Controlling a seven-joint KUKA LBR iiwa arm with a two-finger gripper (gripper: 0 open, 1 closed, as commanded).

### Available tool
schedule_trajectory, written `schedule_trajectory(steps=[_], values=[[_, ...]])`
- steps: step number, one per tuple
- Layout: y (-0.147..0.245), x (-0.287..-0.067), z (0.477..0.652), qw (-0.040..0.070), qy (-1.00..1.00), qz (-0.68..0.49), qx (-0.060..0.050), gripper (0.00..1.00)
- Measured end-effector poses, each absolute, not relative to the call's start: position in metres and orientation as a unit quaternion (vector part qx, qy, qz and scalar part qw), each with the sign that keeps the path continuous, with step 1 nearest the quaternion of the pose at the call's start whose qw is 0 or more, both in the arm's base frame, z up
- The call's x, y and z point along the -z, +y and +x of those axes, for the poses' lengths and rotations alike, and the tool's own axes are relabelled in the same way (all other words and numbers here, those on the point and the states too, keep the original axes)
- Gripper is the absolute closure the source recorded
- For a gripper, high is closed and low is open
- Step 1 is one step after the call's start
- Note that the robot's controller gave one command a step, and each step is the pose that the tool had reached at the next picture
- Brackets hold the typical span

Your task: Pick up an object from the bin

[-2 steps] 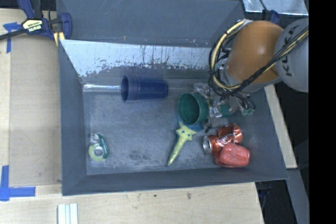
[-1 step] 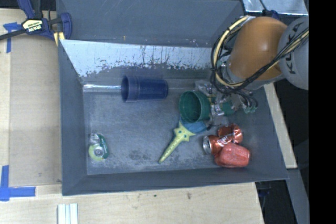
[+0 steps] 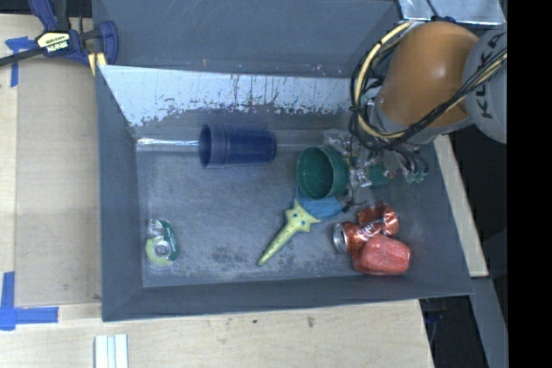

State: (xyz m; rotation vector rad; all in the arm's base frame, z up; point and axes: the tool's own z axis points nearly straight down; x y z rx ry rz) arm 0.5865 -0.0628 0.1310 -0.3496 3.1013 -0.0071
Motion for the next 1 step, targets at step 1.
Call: schedule_trajectory(steps=[1], values=[[-0.0629,-0.1465,0.5868,0.011,0.994,-0.112,0.002,1.0]])
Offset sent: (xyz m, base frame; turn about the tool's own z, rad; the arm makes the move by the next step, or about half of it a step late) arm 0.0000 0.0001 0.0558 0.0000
